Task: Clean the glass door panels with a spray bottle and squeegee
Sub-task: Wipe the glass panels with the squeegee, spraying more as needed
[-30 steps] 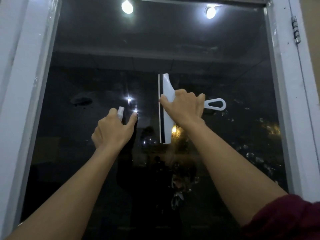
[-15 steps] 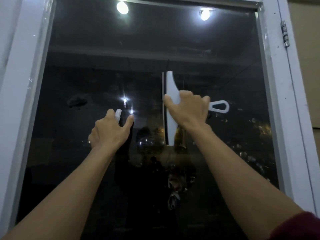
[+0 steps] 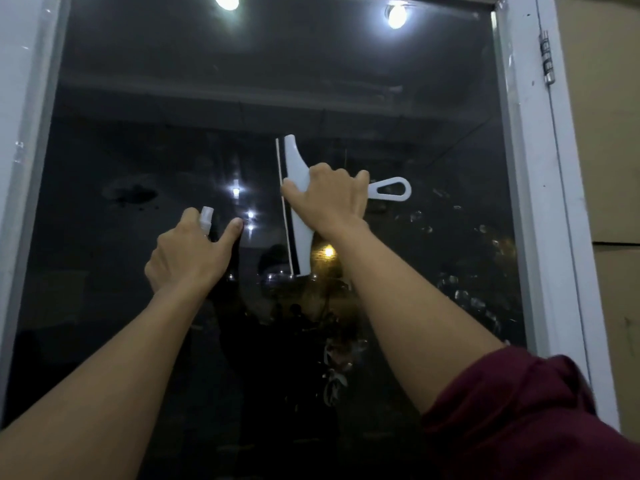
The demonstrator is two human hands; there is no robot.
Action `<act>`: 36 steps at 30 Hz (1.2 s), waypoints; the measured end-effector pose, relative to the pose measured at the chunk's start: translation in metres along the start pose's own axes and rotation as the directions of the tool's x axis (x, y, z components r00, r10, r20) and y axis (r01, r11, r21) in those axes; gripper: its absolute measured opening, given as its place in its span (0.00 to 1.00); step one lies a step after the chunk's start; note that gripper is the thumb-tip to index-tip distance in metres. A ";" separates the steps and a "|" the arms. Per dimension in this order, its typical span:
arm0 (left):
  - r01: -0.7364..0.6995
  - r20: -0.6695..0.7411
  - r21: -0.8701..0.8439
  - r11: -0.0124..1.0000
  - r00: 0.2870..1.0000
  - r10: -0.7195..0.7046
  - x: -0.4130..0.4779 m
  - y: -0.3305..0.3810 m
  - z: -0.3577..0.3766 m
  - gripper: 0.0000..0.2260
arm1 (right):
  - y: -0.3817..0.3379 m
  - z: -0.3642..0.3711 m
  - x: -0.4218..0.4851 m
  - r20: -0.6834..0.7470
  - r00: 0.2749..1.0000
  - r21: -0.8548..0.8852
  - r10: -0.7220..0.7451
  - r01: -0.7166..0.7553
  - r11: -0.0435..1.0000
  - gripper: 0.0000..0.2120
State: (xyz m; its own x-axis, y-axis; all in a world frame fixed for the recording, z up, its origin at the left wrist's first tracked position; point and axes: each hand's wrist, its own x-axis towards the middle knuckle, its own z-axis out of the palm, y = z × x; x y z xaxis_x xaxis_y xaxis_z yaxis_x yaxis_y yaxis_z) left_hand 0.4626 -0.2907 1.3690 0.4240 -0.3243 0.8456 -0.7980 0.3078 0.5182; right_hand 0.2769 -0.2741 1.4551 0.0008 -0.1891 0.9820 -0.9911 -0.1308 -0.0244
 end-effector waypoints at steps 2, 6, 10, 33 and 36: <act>0.005 -0.008 -0.002 1.000 1.000 -0.005 -0.001 0.001 -0.001 0.26 | 0.024 -0.002 -0.003 0.007 0.999 -0.002 0.036 -0.036 0.999 0.25; -0.003 0.012 -0.003 1.000 1.000 0.003 0.001 0.000 -0.004 0.26 | 0.073 -0.007 -0.016 0.021 0.996 0.056 0.092 -0.093 0.994 0.27; -0.001 0.027 -0.004 1.000 1.000 0.001 0.004 0.000 -0.006 0.26 | 0.119 -0.015 -0.026 0.051 0.989 0.101 0.136 -0.141 0.985 0.25; 0.053 0.113 0.023 0.998 0.992 -0.055 0.006 0.013 -0.013 0.23 | -0.003 0.005 0.006 0.062 0.982 -0.003 -0.181 0.181 0.983 0.24; -0.051 0.083 -0.039 0.998 0.995 0.054 0.003 0.029 -0.010 0.18 | 0.023 0.001 0.009 0.058 0.989 -0.035 -0.135 0.138 0.990 0.26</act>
State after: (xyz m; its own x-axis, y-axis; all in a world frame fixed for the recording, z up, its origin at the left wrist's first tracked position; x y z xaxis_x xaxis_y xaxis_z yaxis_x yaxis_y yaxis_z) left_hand 0.4448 -0.2739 1.3884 0.3433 -0.3802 0.8588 -0.8013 0.3584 0.4790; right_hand 0.2546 -0.2799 1.4628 0.1427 -0.2255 0.9637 -0.9857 -0.1210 0.1176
